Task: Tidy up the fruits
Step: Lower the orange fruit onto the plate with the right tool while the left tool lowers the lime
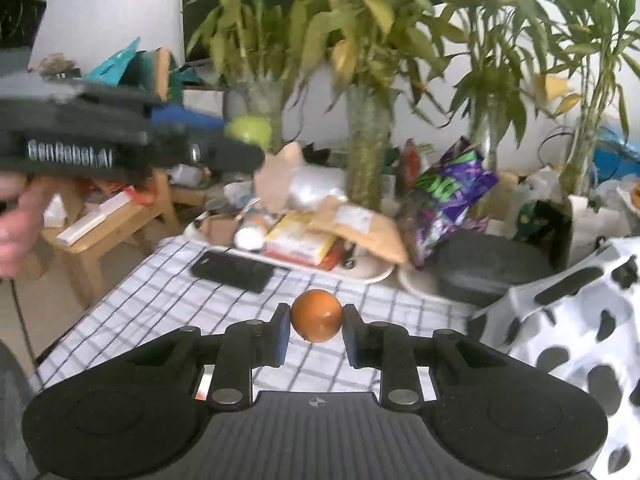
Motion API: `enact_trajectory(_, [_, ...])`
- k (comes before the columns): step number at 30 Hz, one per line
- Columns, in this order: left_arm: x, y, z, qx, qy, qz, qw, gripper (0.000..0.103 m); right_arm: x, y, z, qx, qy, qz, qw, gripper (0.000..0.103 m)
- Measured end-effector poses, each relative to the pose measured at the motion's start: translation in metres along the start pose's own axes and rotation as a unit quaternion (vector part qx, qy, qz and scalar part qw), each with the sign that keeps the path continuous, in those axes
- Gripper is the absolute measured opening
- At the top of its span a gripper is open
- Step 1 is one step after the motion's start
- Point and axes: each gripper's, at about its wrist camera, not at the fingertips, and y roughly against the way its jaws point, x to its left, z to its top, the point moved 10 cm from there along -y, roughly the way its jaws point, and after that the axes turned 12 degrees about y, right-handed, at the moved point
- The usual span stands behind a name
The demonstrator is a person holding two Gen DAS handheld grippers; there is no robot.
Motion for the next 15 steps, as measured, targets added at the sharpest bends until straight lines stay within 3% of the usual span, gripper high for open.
enact_trajectory(15, [0.000,0.013,-0.123,0.092,0.069,0.004,0.9934,0.034,0.062,-0.001,-0.074,0.040,-0.044,0.035,0.998,0.028])
